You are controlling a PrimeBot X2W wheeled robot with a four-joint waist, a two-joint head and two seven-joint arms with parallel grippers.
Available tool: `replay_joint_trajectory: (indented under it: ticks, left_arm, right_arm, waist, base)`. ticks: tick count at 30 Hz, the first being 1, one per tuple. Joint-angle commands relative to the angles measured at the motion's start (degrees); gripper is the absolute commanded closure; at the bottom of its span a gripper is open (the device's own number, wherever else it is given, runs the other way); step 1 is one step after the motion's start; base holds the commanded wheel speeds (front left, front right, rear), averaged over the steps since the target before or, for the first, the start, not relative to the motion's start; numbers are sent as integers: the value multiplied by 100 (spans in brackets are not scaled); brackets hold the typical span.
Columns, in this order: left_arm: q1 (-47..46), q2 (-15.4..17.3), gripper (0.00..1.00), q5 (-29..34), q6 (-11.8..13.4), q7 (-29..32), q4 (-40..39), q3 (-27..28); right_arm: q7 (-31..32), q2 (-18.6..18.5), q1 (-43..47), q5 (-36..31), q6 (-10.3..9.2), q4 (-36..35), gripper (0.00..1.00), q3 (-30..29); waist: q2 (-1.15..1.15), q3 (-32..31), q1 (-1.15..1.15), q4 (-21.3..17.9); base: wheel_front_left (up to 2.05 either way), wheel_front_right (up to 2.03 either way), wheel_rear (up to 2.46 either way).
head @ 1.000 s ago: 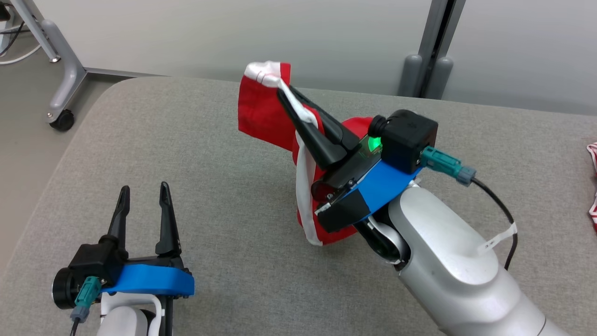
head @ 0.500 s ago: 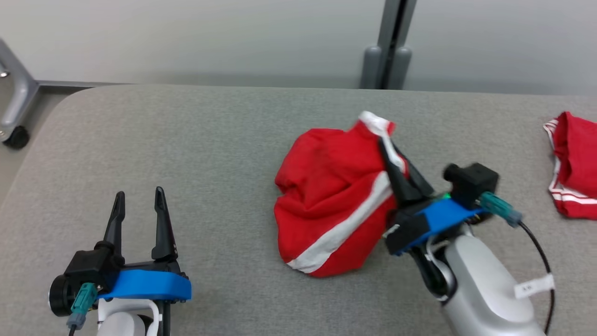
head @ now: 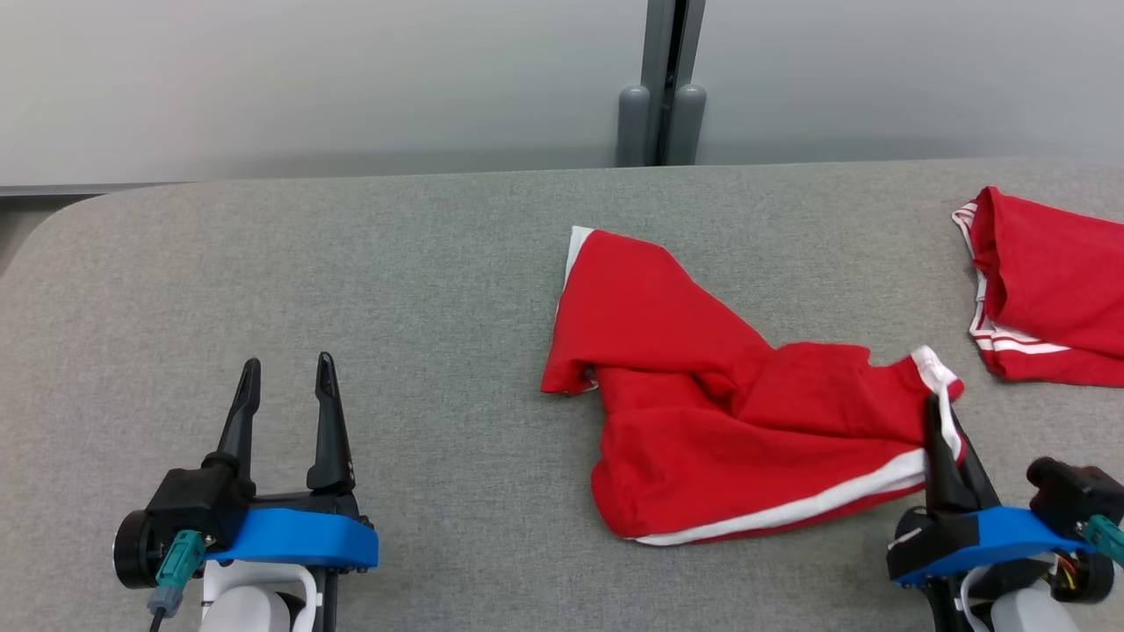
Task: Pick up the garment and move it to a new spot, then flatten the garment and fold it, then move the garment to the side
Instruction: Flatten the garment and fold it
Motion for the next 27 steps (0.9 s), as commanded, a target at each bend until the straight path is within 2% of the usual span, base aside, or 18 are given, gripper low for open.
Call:
replay_joint_trajectory:
  ticks: [1, 2, 11, 20, 27]
  left_arm:
    - [-10, -3, 0, 25, -17, -24, 23, 21]
    - [-4, -7, 0, 31, -29, -24, 37, 14]
    - [81, -17, 0, 81, -81, -24, 118, 19]
    - [176, -32, 0, 111, -95, -24, 121, 3]
    - [205, -45, 0, 124, -112, -24, 106, -11]
  right_arm:
    - [-24, 2, 171, -52, 1, -63, 22, -146]
    - [-25, 3, 212, -71, 1, -88, 0, -214]
    - [-23, 5, 201, -416, 1, -710, 0, -628]
    - [-20, 6, 437, -770, 1, -1864, 0, -97]
    - [-21, 1, 724, -973, 1, -1960, 0, 382]
  waist:
    - [0, -11, 0, -37]
    - [0, -15, 0, -48]
    - [0, -172, 0, -131]
    - [0, -321, 0, -129]
    - [0, -307, 0, -87]
  base:
    - [0, 0, 0]
    - [0, 0, 0]
    - [0, 0, 0]
    - [0, 0, 0]
    - [0, 0, 0]
